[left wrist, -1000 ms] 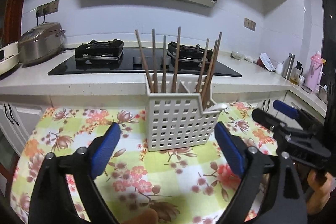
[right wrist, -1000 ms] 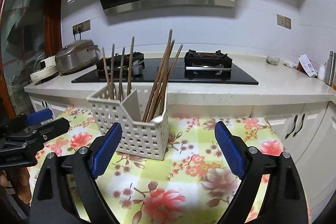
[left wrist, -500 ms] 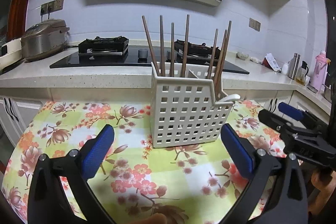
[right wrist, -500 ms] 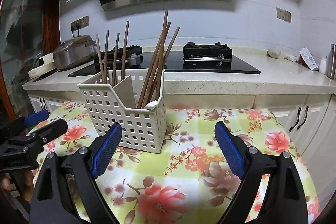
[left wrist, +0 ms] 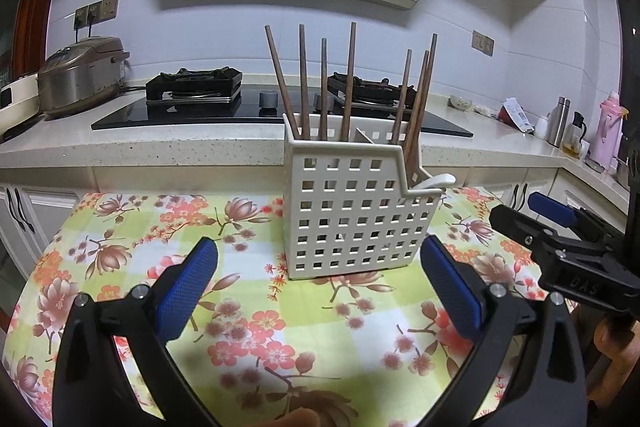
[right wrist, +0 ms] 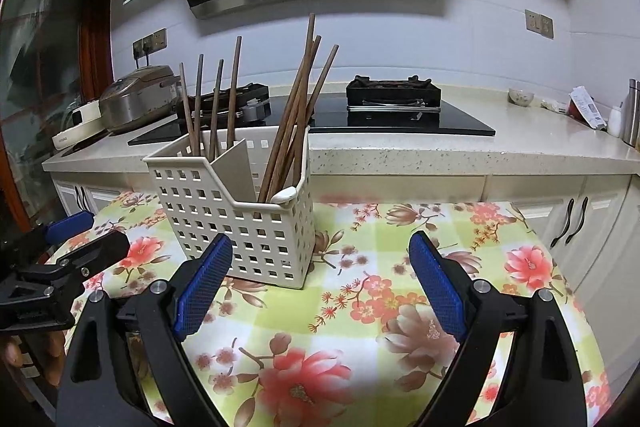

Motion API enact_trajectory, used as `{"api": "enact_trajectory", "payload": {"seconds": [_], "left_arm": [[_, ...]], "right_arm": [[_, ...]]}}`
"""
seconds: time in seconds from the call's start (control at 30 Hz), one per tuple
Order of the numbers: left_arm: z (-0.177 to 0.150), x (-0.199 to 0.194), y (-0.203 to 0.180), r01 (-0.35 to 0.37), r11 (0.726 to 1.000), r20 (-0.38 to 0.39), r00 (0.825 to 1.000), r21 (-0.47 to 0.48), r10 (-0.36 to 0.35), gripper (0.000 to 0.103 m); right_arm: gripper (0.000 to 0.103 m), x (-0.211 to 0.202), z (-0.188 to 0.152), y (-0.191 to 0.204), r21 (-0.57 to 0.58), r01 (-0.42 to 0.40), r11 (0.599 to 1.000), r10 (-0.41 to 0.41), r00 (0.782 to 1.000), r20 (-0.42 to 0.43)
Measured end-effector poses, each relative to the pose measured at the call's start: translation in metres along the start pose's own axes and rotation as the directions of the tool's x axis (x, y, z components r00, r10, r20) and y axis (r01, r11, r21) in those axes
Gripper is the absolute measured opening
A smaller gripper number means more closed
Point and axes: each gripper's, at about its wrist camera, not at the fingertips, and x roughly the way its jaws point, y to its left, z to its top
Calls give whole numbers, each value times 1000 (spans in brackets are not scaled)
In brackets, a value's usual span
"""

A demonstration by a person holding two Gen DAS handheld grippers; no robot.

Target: Organize utensils

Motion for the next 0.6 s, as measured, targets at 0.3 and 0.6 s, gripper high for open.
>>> {"api": "enact_trajectory", "payload": {"seconds": [0.3,0.6], "left_arm": [[-1,0,0,0,1000,0,1000,-5,0,98],[-1,0,0,1,1000,0,1000,-5,-1,98]], "right_arm": [[84,1,0,1,-2,-1,1000,1,1000,-3],[84,1,0,0,-1,-2,1000,2,1000,-4]]}}
